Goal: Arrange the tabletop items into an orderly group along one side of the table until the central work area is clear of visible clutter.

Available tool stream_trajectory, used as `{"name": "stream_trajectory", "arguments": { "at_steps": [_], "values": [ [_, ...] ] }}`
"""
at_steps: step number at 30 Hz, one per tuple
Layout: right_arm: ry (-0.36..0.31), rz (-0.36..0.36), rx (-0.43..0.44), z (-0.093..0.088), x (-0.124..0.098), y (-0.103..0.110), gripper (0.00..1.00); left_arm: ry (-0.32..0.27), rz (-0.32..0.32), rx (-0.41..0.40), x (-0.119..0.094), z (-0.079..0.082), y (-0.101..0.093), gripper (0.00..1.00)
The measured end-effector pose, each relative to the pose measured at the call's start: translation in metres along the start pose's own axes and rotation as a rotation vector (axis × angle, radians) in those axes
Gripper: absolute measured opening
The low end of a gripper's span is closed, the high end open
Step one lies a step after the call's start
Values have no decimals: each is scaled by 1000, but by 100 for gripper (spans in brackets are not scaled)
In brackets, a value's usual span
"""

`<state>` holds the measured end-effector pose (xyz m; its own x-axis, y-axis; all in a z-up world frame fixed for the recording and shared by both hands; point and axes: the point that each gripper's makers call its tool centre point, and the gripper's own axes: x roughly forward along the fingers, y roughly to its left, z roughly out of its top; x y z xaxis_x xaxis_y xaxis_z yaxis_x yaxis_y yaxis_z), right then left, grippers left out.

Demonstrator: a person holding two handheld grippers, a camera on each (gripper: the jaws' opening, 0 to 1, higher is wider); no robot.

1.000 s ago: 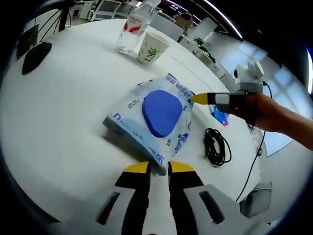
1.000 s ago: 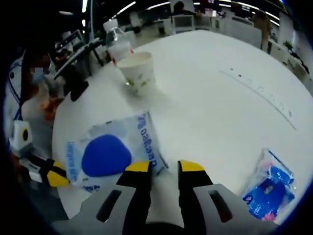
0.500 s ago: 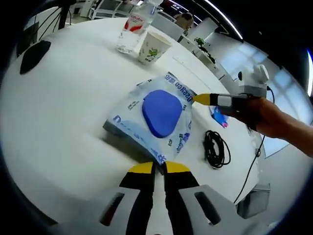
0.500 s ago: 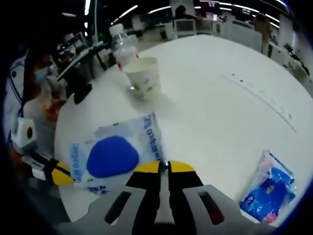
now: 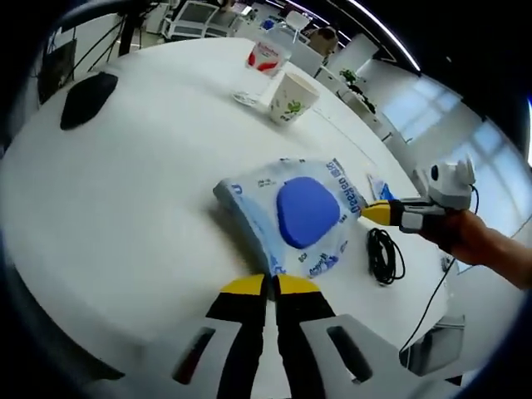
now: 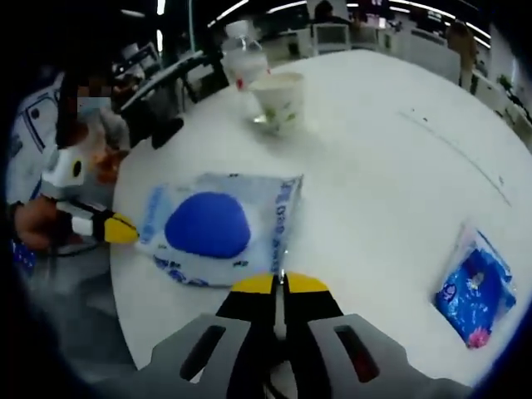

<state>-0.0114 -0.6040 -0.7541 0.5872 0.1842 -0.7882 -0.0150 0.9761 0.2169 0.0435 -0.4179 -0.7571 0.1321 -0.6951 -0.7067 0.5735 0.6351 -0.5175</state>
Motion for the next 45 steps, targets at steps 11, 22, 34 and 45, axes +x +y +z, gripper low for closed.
{"name": "stream_trajectory", "arguments": {
  "at_steps": [11,22,34,45],
  "values": [
    [23,69,10,-19,-2,55,1,-52,48,-3,-11,26,37,0],
    [-16,34,61,-25,-13,51,15,-85,-18,31,-20,33,34,19],
    [-51,29,172,-8,0,45,23,-55,-26,86,-17,22,27,19],
    [-39,22,230,-10,15,50,26,-62,-16,66,-13,24,36,15]
  ]
}}
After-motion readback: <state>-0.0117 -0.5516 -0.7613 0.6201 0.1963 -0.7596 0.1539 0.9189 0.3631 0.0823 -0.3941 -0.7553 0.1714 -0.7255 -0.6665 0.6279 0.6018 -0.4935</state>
